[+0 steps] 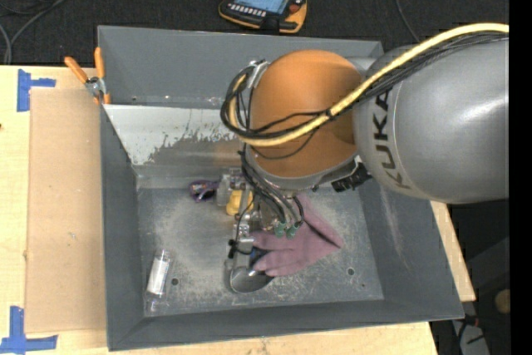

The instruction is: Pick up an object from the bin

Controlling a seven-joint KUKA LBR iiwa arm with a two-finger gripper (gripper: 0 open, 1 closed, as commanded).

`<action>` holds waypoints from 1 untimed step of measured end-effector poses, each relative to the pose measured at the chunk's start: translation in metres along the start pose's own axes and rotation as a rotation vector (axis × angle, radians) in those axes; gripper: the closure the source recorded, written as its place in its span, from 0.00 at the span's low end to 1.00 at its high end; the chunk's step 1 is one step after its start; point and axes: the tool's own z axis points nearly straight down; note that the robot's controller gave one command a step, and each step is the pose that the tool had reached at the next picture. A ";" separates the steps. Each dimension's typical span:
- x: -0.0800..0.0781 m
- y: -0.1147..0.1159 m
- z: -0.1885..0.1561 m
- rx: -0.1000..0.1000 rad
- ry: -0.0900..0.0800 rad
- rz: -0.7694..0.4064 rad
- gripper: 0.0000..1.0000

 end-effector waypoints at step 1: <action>-0.002 -0.002 -0.004 -0.002 -0.009 0.007 0.00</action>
Offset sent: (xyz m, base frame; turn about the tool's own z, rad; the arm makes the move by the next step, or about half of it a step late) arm 0.0399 -0.0900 -0.1675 -0.3454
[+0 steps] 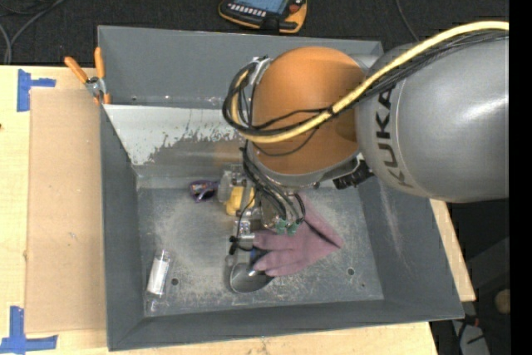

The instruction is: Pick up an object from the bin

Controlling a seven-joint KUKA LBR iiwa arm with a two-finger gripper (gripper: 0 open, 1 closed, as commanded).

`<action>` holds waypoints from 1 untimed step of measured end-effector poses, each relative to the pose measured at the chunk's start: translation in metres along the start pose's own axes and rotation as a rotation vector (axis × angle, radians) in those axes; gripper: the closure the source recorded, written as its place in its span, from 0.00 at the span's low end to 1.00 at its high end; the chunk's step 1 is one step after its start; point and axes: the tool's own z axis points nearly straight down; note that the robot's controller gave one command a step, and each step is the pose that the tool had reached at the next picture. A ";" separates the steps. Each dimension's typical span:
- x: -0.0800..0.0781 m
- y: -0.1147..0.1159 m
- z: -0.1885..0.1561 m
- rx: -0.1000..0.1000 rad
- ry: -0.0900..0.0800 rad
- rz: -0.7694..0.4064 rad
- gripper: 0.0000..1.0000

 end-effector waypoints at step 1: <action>-0.023 -0.051 0.101 0.000 0.000 -0.212 0.00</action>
Offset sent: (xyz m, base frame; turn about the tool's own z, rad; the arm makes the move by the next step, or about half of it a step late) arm 0.0143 -0.0873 -0.1719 -0.4816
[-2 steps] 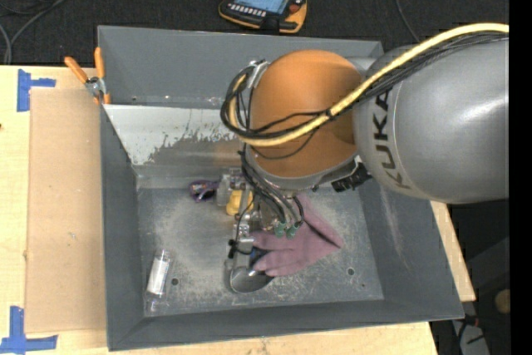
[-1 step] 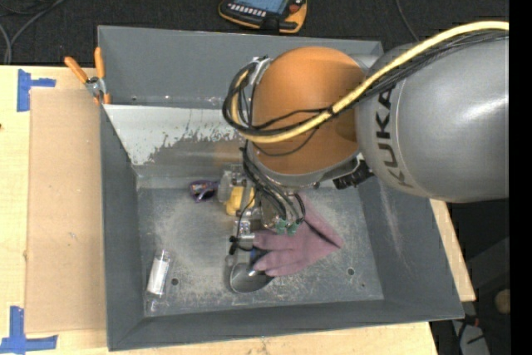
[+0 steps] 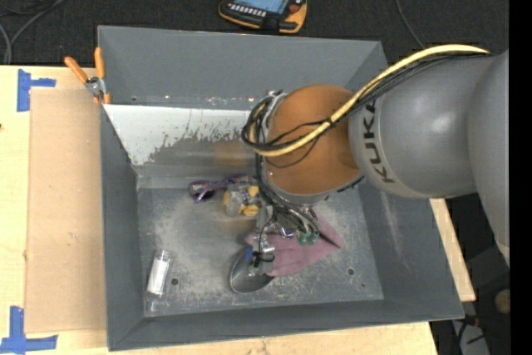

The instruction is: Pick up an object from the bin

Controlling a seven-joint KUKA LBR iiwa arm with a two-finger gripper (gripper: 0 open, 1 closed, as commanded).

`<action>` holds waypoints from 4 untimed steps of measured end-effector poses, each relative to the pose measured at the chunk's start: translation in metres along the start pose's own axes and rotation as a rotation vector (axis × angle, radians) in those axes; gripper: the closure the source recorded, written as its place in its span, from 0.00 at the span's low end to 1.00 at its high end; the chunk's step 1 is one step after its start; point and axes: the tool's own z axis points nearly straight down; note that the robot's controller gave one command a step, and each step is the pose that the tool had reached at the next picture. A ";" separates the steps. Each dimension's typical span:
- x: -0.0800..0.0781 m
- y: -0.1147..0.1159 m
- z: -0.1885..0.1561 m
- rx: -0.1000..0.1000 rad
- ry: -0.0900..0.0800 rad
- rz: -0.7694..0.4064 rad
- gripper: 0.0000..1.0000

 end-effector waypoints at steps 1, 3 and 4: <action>0.016 -0.033 0.072 -0.002 -0.001 -0.265 0.00; -0.026 0.015 0.071 -0.003 -0.003 -0.714 0.00; -0.005 -0.001 0.072 -0.004 0.001 -0.561 1.00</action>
Offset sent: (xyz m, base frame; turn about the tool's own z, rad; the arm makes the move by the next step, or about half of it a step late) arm -0.0016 -0.0056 -0.0709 -0.5452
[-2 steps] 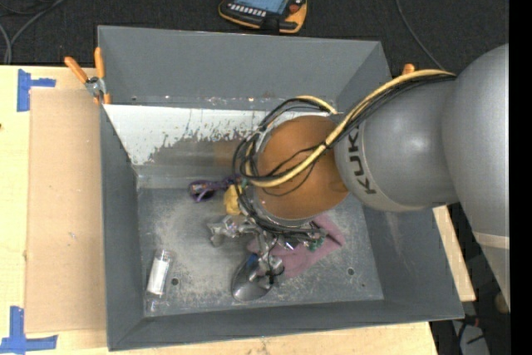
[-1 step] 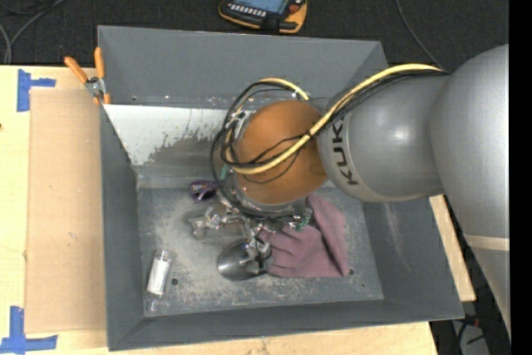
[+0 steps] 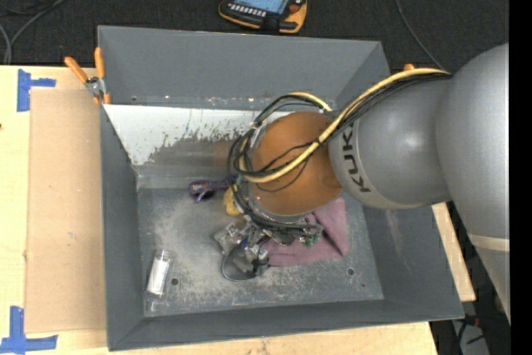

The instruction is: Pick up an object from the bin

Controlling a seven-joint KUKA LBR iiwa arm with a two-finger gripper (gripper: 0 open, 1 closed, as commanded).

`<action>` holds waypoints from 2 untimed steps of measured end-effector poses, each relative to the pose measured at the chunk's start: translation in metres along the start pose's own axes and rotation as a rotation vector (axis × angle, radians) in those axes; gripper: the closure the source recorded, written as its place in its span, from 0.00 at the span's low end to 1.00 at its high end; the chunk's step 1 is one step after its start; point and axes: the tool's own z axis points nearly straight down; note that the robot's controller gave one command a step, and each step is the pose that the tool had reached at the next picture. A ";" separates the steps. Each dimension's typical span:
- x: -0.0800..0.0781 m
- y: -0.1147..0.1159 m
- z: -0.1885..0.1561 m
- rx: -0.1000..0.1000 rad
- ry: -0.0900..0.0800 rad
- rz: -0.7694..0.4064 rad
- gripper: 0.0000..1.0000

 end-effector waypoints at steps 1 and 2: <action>0.000 0.000 0.000 0.000 0.000 0.001 1.00; 0.000 0.000 -0.006 -0.001 0.001 0.004 1.00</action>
Offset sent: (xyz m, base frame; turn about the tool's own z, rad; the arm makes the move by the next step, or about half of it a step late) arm 0.0000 0.0001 0.0091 0.0004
